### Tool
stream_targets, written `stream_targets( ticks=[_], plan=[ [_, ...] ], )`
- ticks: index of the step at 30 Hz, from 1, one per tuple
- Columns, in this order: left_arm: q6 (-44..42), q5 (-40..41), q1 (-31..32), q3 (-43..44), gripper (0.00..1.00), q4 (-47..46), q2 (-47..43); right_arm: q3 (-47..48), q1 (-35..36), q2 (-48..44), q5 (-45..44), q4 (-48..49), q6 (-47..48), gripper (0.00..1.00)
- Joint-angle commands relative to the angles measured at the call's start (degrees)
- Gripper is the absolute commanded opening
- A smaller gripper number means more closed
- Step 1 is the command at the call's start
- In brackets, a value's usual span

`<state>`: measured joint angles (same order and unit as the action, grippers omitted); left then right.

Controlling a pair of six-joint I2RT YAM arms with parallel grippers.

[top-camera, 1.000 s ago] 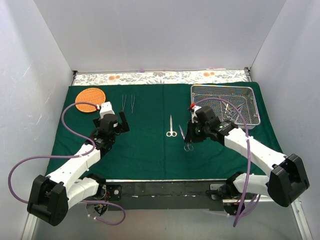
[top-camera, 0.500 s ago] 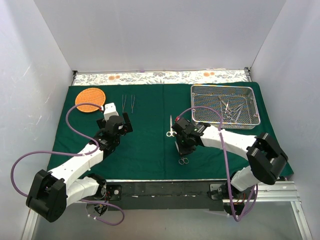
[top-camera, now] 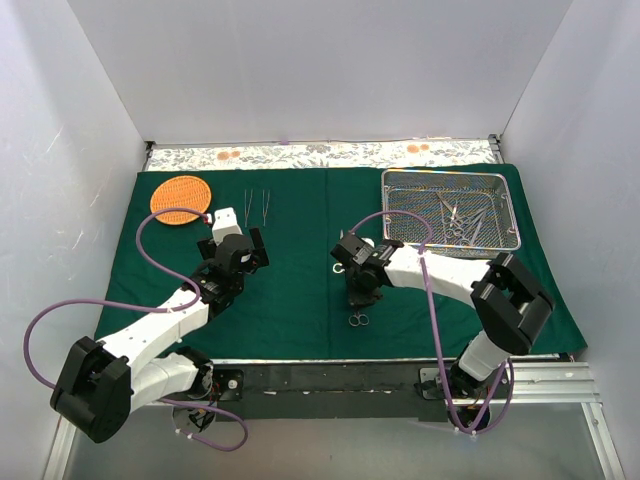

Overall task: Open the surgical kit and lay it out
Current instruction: Place the medical item in the surgical kit.

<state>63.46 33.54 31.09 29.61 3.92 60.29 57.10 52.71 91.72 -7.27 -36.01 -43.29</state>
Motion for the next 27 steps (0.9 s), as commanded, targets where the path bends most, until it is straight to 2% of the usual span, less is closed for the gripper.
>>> stream_targets(
  ticks=[1, 18, 21, 27],
  plan=[
    [-0.3, 2.1, 0.5, -0.6, 0.91, -1.3, -0.9, 2.8, 1.0, 1.2, -1.4, -0.2, -2.4, 0.01],
    [-0.3, 2.1, 1.4, -0.7, 0.90, -1.4, -1.1, 5.4, 1.6, 6.1, -0.4, -1.2, -3.7, 0.02],
    [-0.3, 2.0, 1.6, -0.7, 0.90, -1.4, -1.1, 5.7, 1.5, 6.4, 0.0, -1.3, -3.6, 0.11],
    [-0.4, 2.1, 1.6, -0.7, 0.90, -1.4, -1.3, 5.7, 1.6, 6.5, 0.7, -0.5, -3.0, 0.15]
  ],
)
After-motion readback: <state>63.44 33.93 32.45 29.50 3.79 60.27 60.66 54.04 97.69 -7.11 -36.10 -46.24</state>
